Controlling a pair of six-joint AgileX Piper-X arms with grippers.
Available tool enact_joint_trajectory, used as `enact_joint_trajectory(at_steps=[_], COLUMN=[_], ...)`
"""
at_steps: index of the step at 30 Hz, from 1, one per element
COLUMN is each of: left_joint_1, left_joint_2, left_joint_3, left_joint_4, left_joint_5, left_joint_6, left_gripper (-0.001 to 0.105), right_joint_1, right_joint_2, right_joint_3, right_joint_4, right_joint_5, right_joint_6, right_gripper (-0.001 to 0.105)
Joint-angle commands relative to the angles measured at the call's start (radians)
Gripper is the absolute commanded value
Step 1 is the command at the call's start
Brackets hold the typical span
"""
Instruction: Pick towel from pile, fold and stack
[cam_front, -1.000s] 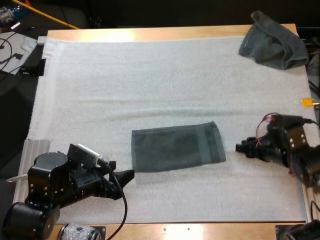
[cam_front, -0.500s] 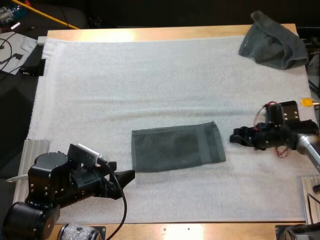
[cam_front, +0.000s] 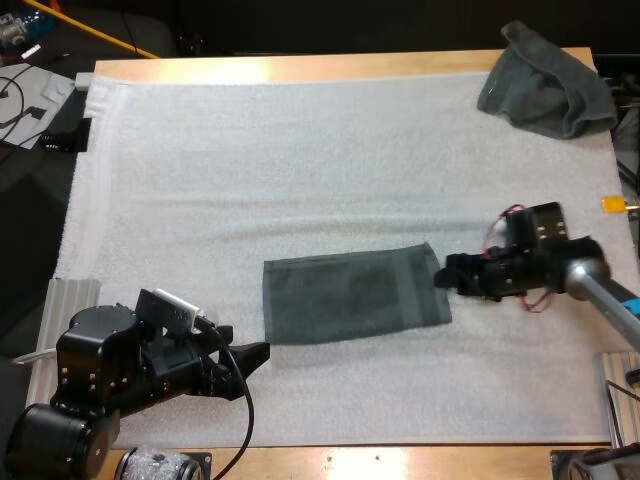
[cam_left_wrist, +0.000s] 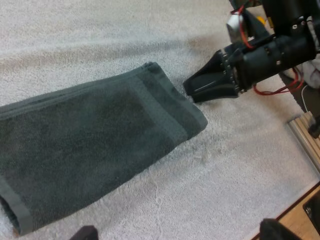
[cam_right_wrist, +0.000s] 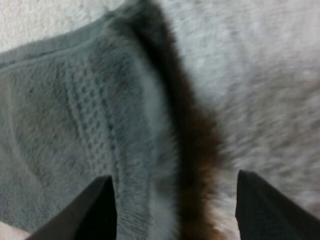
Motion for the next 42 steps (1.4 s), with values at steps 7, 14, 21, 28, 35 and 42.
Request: enact_joint_trajectory(at_steps=[7,14,21,28,35,42], left_joint_1=[0.0,-0.001,-0.002,-0.003,-0.003,-0.004], left_joint_2=[-0.001,0.0,0.003,-0.002,-0.005,-0.003], left_joint_3=[-0.005,-0.006,-0.005,-0.005,-0.005,0.003], left_joint_4=[-0.003,-0.001,0.001,0.001,-0.002,0.0], left_joint_5=[0.007,0.015,0.024,0.027,0.032,0.034], left_joint_6=[-0.005,-0.006,-0.007,-0.004,0.0,0.004], left_gripper=[0.062,0.062,0.062,0.062,0.063,0.063], right_joint_1=[0.144,0.181,0.184,0.183,0.182,0.184], right_joint_2=[0.071,0.096,0.081,-0.026,-0.172,-0.244], right_joint_3=[-0.008,-0.01,-0.014,-0.015,-0.032,-0.095], right_joint_4=[-0.086,-0.095,-0.054,0.085,0.337,0.5], right_joint_5=[-0.003,-0.012,0.052,0.279,0.641,0.887], right_joint_6=[0.133,0.19,0.189,0.143,-0.014,-0.136], right_gripper=[0.052,0.05,0.006,0.0,0.0,0.0])
